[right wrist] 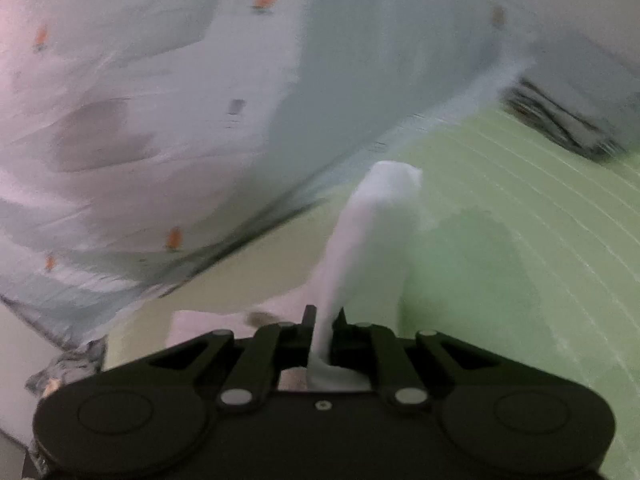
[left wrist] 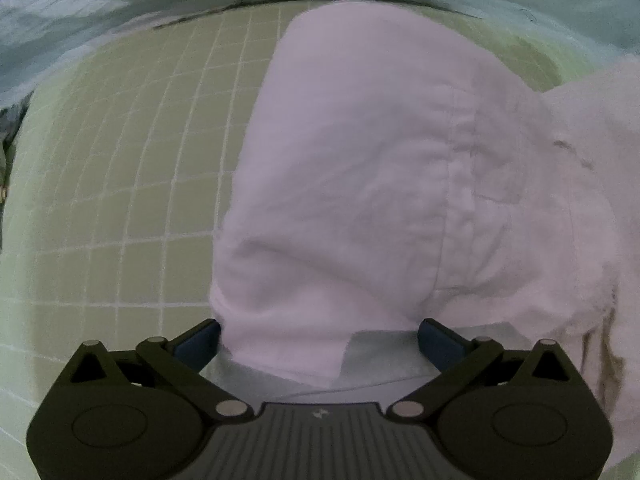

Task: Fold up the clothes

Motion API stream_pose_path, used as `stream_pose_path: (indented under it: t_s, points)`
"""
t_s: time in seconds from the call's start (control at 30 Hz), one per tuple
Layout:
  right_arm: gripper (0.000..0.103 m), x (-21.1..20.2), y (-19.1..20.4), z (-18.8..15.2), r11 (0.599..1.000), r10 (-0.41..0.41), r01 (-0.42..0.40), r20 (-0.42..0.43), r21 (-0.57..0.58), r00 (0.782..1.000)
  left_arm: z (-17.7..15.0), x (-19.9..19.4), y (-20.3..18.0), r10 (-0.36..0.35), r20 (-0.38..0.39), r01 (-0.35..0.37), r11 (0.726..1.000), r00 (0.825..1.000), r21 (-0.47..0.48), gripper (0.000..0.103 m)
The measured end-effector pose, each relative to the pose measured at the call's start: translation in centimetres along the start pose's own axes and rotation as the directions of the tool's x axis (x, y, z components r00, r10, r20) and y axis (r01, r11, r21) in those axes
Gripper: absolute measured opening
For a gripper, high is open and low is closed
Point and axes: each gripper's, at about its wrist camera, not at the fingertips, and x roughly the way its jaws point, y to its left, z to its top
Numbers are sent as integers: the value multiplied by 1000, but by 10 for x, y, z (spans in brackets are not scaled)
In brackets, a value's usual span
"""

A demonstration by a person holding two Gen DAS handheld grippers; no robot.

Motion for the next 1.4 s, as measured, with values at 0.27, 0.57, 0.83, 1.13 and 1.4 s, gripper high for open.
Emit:
stream_pose_path:
  t_s: [0.27, 0.57, 0.83, 1.13, 1.4]
  points:
    - [8, 45, 98, -24, 993, 102, -107, -103, -46, 989, -9, -35, 47, 10, 78, -8, 1000, 997, -25, 103]
    - [38, 149, 114, -92, 995, 94, -76, -319, 67, 943, -25, -27, 105, 44, 27, -40, 986, 999, -161, 103]
    - [102, 64, 79, -51, 995, 94, -87, -129, 53, 987, -8, -42, 91, -24, 114, 46, 979, 993, -200, 103]
    - [103, 34, 3, -70, 966, -238, 253, -182, 61, 954, 12, -58, 28, -287, 196, 307, 949, 938, -79, 103]
    - [103, 37, 4, -74, 959, -260, 275, -182, 64, 948, 18, -35, -23, -321, 121, 317, 947, 939, 52, 61]
